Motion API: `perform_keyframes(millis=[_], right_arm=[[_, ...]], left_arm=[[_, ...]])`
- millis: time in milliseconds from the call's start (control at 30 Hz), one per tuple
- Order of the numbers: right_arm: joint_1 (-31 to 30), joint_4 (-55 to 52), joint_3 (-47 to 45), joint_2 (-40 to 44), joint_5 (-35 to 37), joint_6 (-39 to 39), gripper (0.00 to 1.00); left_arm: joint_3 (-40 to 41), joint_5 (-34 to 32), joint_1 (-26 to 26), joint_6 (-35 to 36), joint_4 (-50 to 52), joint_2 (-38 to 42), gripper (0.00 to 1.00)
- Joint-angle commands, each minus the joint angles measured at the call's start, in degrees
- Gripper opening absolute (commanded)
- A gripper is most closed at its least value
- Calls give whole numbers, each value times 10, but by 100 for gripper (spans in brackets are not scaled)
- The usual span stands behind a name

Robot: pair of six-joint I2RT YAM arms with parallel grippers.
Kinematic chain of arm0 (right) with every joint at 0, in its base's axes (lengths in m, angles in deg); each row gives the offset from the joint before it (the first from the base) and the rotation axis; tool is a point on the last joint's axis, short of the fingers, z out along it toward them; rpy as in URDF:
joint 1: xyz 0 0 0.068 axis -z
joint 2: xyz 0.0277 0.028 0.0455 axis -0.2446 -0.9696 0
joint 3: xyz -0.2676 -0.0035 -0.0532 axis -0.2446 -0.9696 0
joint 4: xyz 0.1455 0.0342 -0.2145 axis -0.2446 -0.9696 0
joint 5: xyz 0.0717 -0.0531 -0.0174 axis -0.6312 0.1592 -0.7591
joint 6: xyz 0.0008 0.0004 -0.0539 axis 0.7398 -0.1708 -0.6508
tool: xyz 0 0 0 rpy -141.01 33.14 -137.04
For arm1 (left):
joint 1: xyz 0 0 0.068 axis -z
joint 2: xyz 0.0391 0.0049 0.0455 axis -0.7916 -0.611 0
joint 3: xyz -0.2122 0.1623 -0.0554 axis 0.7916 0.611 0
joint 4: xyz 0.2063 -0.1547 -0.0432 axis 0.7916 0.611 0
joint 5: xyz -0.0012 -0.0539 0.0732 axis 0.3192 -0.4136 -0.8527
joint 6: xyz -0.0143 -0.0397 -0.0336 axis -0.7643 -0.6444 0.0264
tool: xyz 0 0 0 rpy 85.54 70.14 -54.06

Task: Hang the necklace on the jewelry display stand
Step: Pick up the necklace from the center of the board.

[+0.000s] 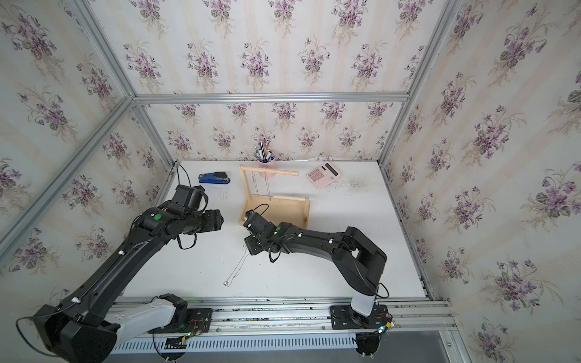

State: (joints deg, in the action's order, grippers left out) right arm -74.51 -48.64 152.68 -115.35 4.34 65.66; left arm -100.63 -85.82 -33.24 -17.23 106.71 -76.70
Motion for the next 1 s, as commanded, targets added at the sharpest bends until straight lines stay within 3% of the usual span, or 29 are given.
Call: perform_keyframes(millis=[0, 567, 967], right_arm=[[-10, -60, 23, -28, 36, -3, 57], [-22, -132, 144, -143, 53, 19, 41], [-14, -142, 155, -173, 56, 17, 42]], left_arm=[[-3, 13, -11, 3, 10, 16, 79], [26, 58, -46, 19, -30, 30, 79], [35, 74, -66, 24, -41, 28, 79]])
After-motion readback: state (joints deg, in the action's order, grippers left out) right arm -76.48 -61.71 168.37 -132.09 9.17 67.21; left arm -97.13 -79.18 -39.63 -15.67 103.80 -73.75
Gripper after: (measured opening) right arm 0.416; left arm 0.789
